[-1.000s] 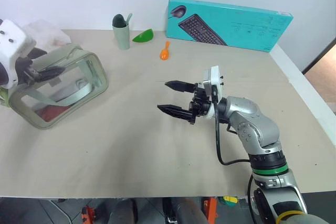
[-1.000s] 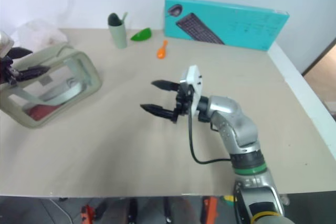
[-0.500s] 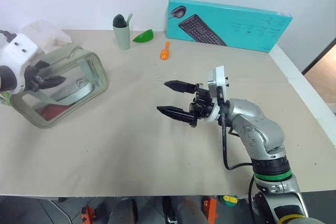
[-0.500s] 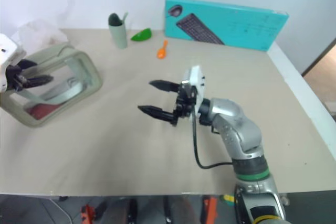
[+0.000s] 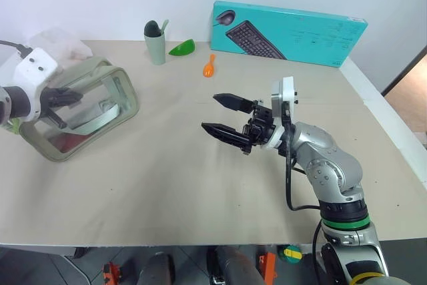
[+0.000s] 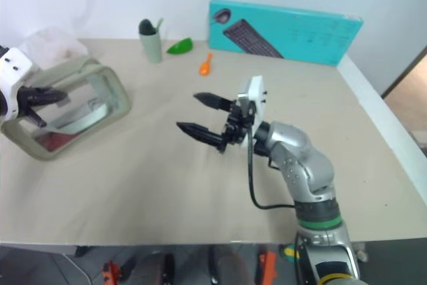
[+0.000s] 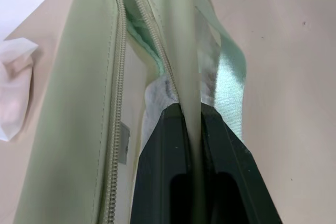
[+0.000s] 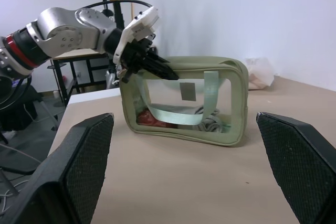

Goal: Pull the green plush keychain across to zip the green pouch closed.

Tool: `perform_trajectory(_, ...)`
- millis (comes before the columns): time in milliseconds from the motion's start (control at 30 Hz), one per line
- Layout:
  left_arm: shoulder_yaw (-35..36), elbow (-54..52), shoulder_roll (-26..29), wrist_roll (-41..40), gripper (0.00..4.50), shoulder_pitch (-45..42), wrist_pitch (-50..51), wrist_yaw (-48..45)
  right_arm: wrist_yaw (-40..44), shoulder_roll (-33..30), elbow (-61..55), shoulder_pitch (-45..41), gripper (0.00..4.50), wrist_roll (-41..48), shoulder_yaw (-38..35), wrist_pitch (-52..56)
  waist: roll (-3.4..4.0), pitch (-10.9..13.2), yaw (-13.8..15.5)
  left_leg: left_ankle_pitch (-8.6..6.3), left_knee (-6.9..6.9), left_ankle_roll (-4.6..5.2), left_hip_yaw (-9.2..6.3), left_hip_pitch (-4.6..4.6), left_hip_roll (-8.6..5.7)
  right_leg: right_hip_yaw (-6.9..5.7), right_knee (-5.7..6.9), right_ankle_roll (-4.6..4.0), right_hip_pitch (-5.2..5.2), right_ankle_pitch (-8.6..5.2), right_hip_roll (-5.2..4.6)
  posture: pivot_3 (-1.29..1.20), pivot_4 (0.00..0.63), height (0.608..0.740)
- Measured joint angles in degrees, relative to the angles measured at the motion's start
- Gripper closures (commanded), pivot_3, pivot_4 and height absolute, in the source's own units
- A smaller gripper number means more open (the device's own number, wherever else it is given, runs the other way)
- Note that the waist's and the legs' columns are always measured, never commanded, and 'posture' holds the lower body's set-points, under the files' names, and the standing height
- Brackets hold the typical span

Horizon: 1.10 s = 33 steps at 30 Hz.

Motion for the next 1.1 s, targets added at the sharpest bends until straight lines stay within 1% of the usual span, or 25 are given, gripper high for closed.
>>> perform_trajectory(267,-0.14,-0.7,-0.89,0.73,4.46,-0.77,0.01,-1.45,-0.17,-0.22,0.0,0.0,0.0,-0.5,0.0,-0.63,0.0,0.0,0.16,0.0,0.02,0.0,0.0,-0.03,-0.02,-0.01,0.0,0.0,0.0,0.0,-0.02,0.0,0.15,0.74)
perform_trajectory(333,-0.14,-4.07,-1.84,-0.79,4.46,-0.75,0.09,-3.87,0.17,-1.59,-0.01,-0.07,0.0,0.28,-0.78,-0.36,0.0,0.0,0.46,0.0,0.07,0.0,0.0,-0.14,-0.07,-0.05,0.0,0.01,-0.03,0.0,-0.07,0.0,0.15,0.74)
perform_trajectory(367,-0.14,-7.42,-2.63,-2.8,4.46,-0.73,0.44,-5.82,0.49,-2.83,-0.02,-0.45,0.0,1.35,-2.15,0.06,0.0,0.0,0.93,0.0,0.12,0.0,0.0,-0.24,-0.12,-0.09,-0.01,0.01,-0.05,0.0,-0.15,0.0,0.15,0.74)
perform_trajectory(500,-0.23,-13.75,-3.07,-6.79,4.46,-0.59,1.31,-10.11,2.32,-6.24,-0.81,-0.89,0.0,3.62,-4.84,0.52,-0.02,0.0,1.07,-0.05,0.13,0.07,-0.04,-0.24,-0.25,0.02,-0.05,0.03,-0.04,-0.01,-0.23,0.0,0.15,0.74)
perform_trajectory(600,-1.31,-16.02,-3.26,-8.25,4.46,-0.27,1.1,-13.27,4.21,-9.08,-0.89,-0.82,0.0,5.06,-6.53,0.94,0.0,0.0,0.97,-0.05,0.13,0.09,-0.05,-0.2,-0.33,0.06,-0.04,0.03,-0.05,-0.01,-0.18,0.0,0.15,0.74)
perform_trajectory(633,-1.81,-16.79,-3.27,-8.98,4.46,0.06,0.83,-15.43,5.46,-11.14,-1.05,-0.72,0.0,6.41,-8.02,1.26,0.01,0.01,1.0,-0.05,0.13,0.09,-0.04,-0.21,-0.33,0.01,-0.04,0.03,-0.04,-0.01,-0.15,0.0,0.15,0.74)
perform_trajectory(767,-3.78,-17.11,-3.52,-9.16,4.46,-0.46,-1.09,-19.65,7.05,-14.99,-1.16,-0.8,0.0,9.99,-13.47,1.87,0.02,0.01,1.1,-0.03,0.12,0.1,-0.06,-0.13,-0.31,-0.09,-0.04,0.02,0.06,-0.01,-0.08,0.0,0.15,0.74)
perform_trajectory(867,-6.21,-16.94,-5.57,-8.97,4.46,-3.03,-1.46,-21.39,7.52,-15.87,-1.14,-0.98,0.0,11.23,-15.08,1.97,0.01,0.01,1.09,0.04,0.13,0.16,-0.09,-0.08,-0.32,-0.06,-0.03,0.06,0.13,0.02,-0.02,0.0,0.15,0.74)
perform_trajectory(1100,-11.45,-16.53,-12.47,-8.85,4.46,-9.37,-2.5,-23.85,6.94,-15.62,-1.6,-0.29,0.0,11.05,-14.44,1.76,0.01,0.01,1.04,0.08,0.15,0.19,-0.09,-0.13,-0.36,0.01,-0.03,0.11,0.13,0.06,-0.03,0.0,0.15,0.74)
